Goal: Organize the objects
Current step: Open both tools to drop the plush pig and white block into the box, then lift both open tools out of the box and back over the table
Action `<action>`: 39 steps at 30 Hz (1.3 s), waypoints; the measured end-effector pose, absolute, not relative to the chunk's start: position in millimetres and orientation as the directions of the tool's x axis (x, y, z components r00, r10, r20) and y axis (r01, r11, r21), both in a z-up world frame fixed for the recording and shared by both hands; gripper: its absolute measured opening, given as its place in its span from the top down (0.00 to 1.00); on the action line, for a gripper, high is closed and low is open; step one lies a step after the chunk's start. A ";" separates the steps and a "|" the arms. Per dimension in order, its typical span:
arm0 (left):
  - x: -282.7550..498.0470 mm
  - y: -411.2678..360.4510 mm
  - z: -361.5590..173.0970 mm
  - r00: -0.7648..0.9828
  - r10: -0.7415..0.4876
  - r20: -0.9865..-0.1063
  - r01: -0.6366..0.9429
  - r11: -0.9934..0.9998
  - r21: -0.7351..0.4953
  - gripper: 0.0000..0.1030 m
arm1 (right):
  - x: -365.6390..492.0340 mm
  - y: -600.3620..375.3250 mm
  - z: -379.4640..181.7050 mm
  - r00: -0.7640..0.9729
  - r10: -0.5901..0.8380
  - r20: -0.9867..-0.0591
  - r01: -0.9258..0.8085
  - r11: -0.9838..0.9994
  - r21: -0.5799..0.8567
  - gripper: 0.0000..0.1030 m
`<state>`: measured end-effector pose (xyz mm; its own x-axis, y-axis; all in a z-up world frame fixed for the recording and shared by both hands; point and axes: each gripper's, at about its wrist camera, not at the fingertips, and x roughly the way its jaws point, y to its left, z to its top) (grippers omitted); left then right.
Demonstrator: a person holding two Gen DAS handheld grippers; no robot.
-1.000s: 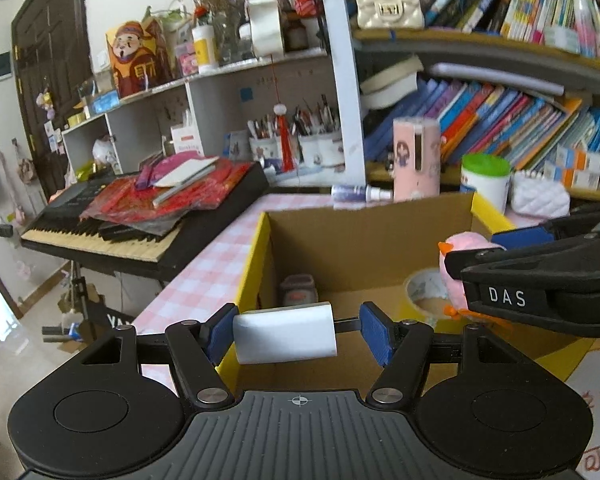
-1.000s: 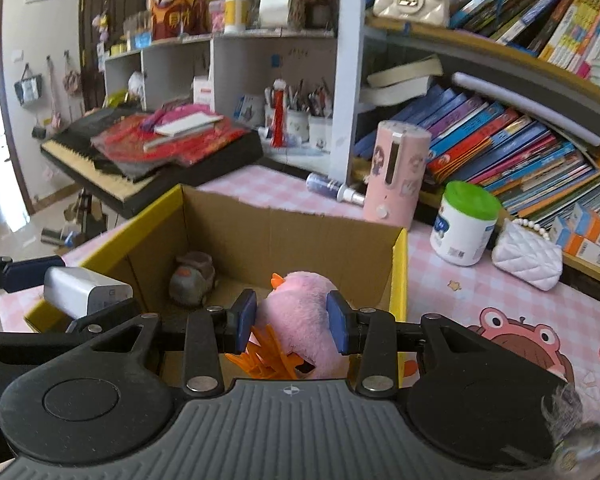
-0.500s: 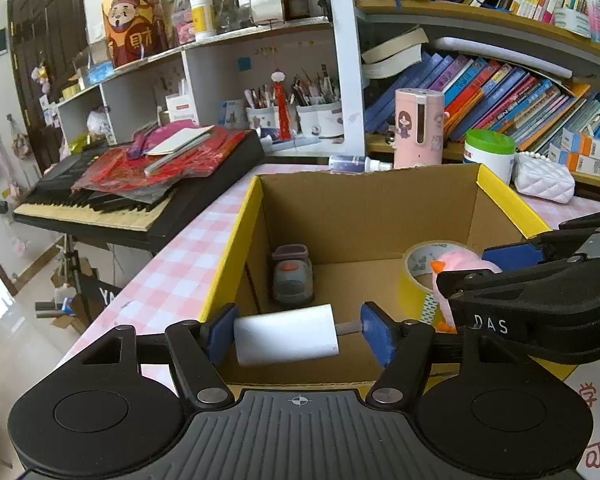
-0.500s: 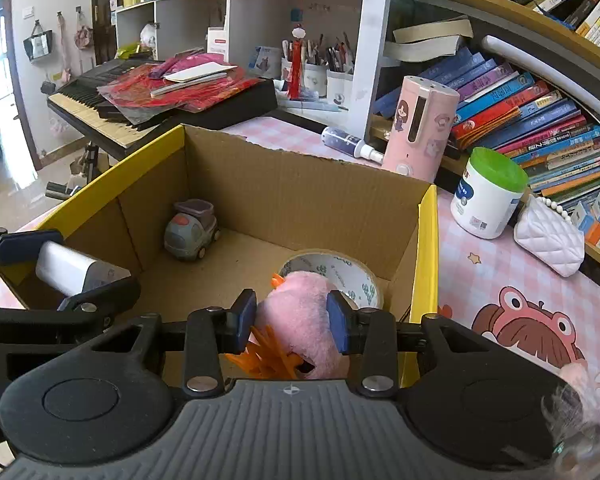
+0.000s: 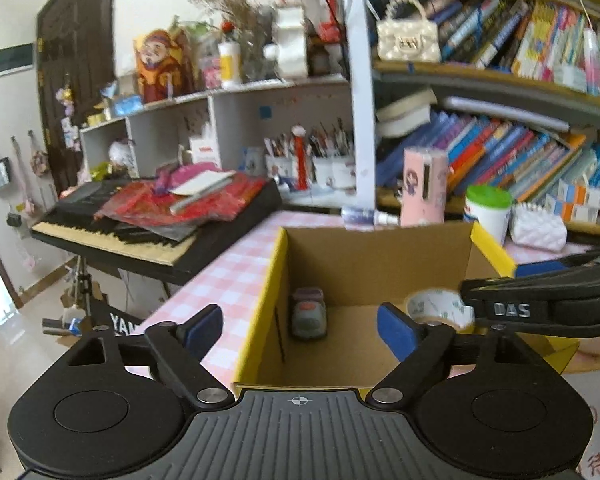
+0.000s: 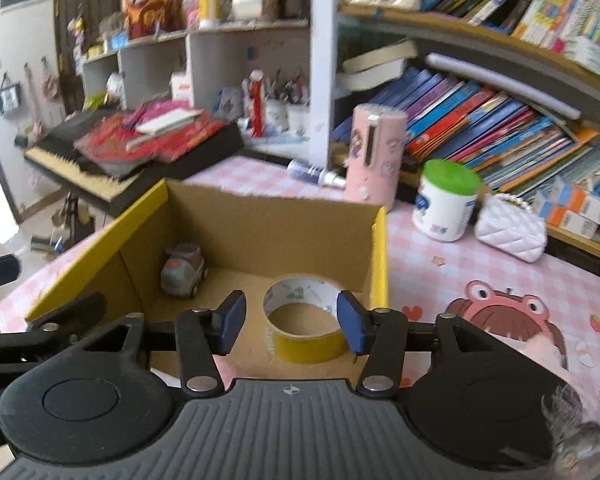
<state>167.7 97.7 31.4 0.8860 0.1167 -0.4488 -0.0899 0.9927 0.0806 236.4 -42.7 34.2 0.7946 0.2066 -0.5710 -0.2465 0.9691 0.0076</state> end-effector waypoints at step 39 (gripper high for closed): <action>23.8 114.5 -0.3 0.774 0.162 -0.612 -0.109 0.986 0.123 0.05 | 43.8 -38.1 -5.9 0.771 -0.038 -0.636 -0.084 0.983 -0.160 0.14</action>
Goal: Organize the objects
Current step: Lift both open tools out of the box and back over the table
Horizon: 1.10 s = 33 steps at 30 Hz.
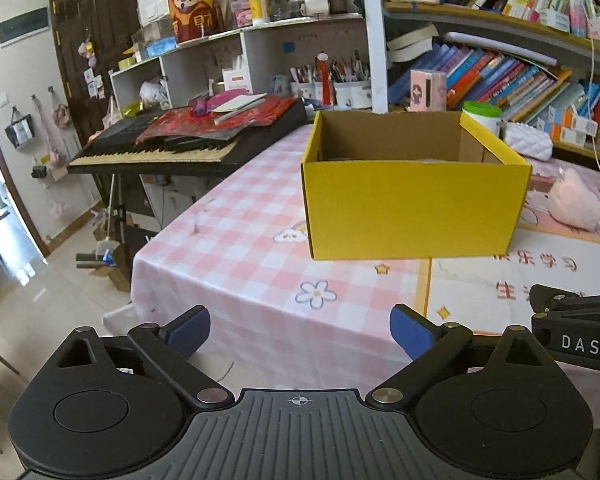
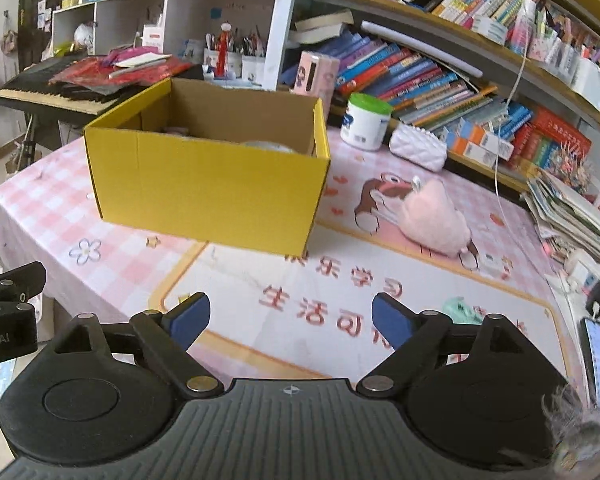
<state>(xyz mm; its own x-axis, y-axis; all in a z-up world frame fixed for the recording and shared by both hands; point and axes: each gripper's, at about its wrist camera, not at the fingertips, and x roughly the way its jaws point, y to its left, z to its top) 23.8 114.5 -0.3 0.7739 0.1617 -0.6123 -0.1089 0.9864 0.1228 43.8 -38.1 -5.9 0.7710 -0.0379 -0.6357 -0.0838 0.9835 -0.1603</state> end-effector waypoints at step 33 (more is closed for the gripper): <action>8.2 58.6 -7.6 0.770 -0.088 -0.632 0.191 0.977 0.096 0.04 | -15.8 -103.3 -12.5 0.718 -0.239 -0.654 0.194 0.971 -0.142 0.13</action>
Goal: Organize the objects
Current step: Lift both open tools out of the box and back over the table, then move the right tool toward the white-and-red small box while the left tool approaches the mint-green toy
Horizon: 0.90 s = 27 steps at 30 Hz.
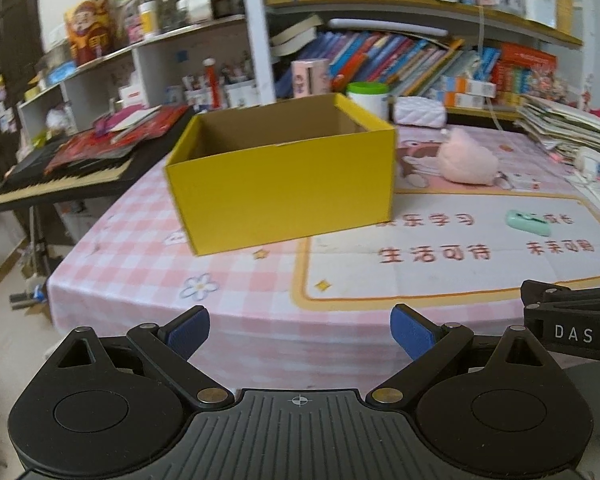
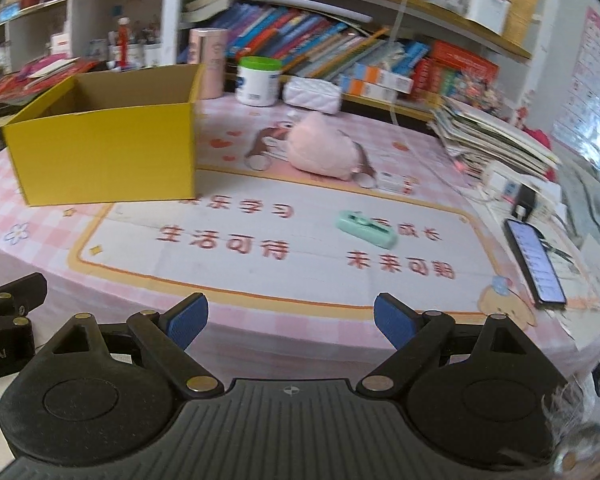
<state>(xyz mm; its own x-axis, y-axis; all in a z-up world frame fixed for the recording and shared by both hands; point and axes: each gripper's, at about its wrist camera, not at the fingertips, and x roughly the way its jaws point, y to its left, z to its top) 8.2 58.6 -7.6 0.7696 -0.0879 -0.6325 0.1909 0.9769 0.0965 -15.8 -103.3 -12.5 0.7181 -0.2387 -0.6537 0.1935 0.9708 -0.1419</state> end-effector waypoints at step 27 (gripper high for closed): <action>60.7 -59.5 -7.1 0.751 -0.159 -0.641 0.268 0.960 0.076 0.04 | 30.4 -223.0 -10.2 0.686 -0.293 -0.666 0.267 0.953 -0.144 0.13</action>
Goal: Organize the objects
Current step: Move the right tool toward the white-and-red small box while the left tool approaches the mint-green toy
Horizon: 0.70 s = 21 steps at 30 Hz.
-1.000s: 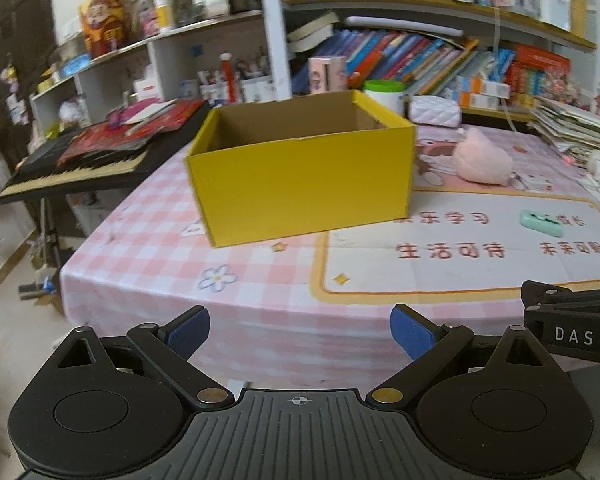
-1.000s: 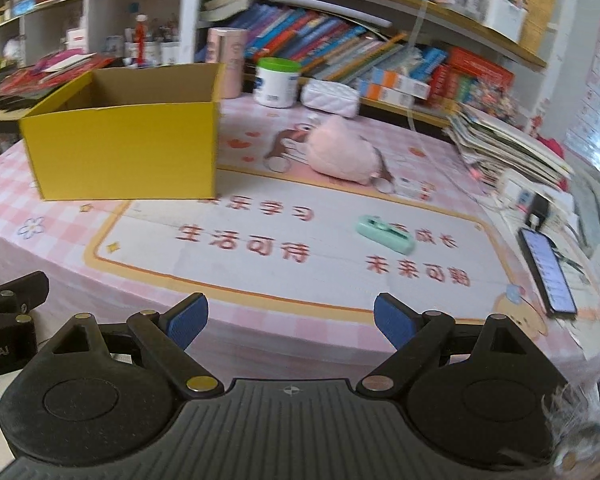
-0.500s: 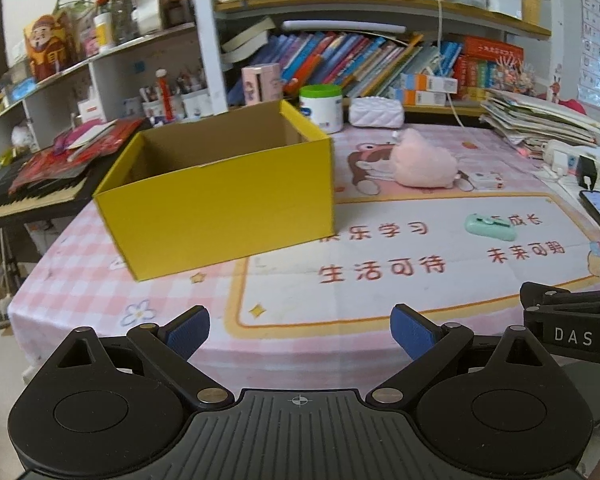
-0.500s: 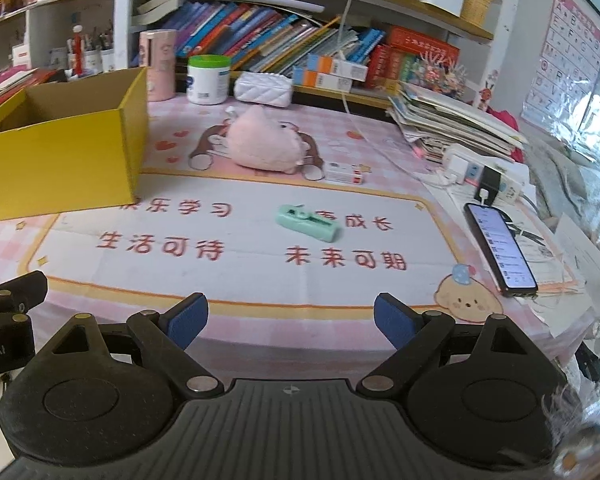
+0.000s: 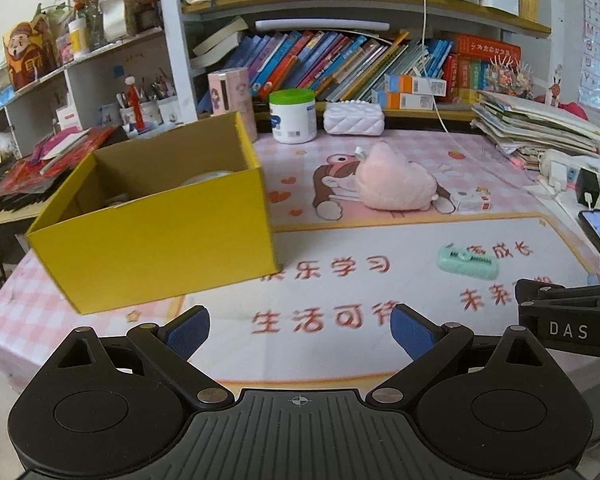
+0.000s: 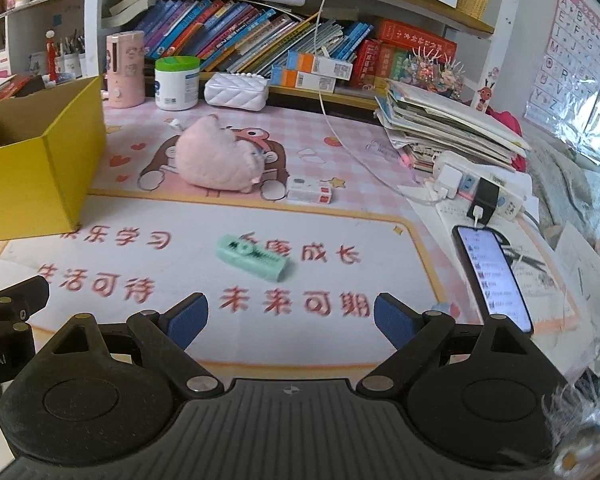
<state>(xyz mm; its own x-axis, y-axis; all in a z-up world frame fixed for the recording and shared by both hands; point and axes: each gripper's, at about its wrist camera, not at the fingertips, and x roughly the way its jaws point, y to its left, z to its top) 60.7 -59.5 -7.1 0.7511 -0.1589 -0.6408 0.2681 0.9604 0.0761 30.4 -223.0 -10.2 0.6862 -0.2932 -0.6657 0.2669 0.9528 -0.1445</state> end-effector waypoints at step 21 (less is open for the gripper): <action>110.6 -173.3 -29.7 0.701 -0.223 -0.678 0.315 0.949 0.014 0.05 | 96.3 -344.6 -11.6 0.724 -0.284 -0.629 0.289 0.952 -0.098 0.13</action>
<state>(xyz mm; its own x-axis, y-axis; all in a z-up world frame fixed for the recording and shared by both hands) 110.6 -173.3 -29.7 0.7009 -0.2229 -0.6775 0.3151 0.9490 0.0138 96.3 -344.6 -11.6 0.7236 -0.2837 -0.6293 0.2885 0.9525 -0.0976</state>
